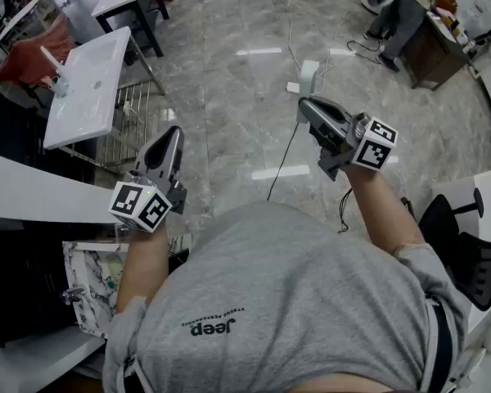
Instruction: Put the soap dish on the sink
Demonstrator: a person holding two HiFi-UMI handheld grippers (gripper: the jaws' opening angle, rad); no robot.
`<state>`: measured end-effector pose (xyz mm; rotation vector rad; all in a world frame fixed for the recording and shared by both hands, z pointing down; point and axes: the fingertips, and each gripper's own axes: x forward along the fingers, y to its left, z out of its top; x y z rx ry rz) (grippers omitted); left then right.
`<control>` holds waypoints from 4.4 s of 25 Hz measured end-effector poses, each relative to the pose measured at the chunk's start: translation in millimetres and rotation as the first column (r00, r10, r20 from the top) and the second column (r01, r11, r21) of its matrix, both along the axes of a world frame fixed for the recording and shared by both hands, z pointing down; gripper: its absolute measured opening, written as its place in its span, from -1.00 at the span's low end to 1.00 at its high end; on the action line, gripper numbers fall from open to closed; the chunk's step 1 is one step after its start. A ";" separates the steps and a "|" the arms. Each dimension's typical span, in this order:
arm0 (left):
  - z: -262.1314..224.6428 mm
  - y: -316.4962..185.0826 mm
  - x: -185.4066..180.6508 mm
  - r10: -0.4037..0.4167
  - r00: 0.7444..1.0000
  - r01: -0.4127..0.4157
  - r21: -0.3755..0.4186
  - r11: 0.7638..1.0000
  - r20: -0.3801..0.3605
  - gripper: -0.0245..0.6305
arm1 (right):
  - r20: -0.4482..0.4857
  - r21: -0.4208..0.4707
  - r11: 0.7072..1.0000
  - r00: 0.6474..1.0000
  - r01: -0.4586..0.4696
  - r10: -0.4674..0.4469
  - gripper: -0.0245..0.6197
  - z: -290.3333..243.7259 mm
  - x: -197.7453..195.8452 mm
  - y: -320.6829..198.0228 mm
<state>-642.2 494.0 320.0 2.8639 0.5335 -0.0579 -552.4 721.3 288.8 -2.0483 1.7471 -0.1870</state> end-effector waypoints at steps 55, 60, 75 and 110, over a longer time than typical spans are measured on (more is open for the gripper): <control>17.4 -293.2 391.5 0.033 0.999 -0.034 0.046 0.998 0.028 -0.86 | -0.010 0.006 0.999 0.999 0.052 -0.052 -0.73 -8.2 385.0 -312.5; 24.8 -324.9 444.1 0.041 0.998 -0.042 0.028 0.999 0.050 -0.86 | 0.018 0.019 0.999 1.000 0.026 -0.026 -0.73 -2.2 449.7 -337.6; 35.2 -372.9 678.0 -0.150 0.987 0.149 0.031 0.988 0.055 -0.86 | 0.053 0.017 0.974 0.973 0.225 -0.225 -0.73 28.0 729.5 -413.8; 27.2 -552.9 923.8 -0.098 0.994 0.097 0.030 0.995 0.055 -0.86 | 0.065 -0.098 0.989 0.992 0.110 -0.104 -0.73 41.2 956.7 -559.7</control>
